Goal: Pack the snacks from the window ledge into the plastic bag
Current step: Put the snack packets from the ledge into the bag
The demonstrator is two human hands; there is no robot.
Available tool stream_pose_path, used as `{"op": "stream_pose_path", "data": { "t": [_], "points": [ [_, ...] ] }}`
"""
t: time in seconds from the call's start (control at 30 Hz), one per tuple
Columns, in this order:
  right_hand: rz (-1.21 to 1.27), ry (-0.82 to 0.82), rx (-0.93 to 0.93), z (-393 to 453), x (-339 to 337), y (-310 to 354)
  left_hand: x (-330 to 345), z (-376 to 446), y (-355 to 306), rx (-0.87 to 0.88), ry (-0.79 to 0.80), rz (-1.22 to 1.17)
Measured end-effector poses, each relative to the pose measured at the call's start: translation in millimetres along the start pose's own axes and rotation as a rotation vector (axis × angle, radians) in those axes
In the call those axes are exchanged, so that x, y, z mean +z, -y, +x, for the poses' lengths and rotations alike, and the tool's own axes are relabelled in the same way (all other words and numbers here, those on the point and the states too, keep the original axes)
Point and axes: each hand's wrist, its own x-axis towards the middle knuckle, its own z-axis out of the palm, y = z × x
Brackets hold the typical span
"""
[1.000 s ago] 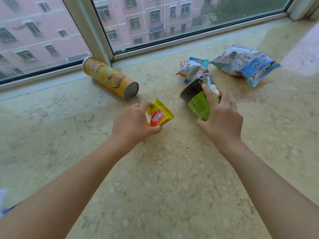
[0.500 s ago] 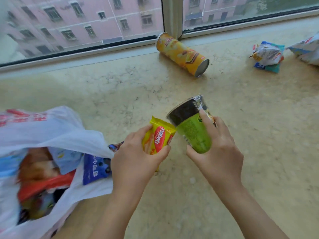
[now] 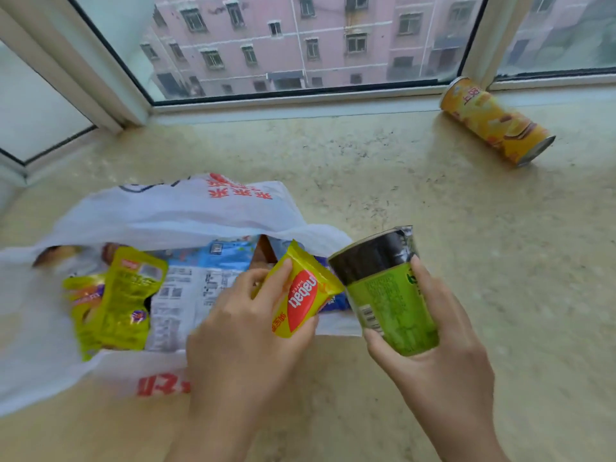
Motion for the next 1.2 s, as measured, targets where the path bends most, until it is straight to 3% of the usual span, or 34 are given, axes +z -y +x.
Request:
{"op": "stream_pose_path", "data": {
  "t": [0.23, 0.43, 0.77, 0.93, 1.1, 1.2],
  "points": [
    [0.130, 0.112, 0.026, -32, 46, 44, -19, 9, 75, 0.032, -0.073, 0.289],
    [0.287, 0.241, 0.127, -28, 83, 59, -25, 37, 119, -0.034, -0.076, 0.316],
    [0.336, 0.421, -0.034, 6, 135, 90, -31, 83, 176, -0.093, 0.027, 0.293],
    [0.125, 0.489, -0.138, 16, 157, 89, -35, 89, 183, 0.012, -0.070, 0.141],
    [-0.162, 0.504, -0.218, 15, 158, 92, -27, 70, 140, 0.115, 0.129, 0.072],
    [-0.262, 0.474, -0.325, 19, 156, 81, -10, 70, 123, 0.120, 0.130, 0.088]
  ]
}}
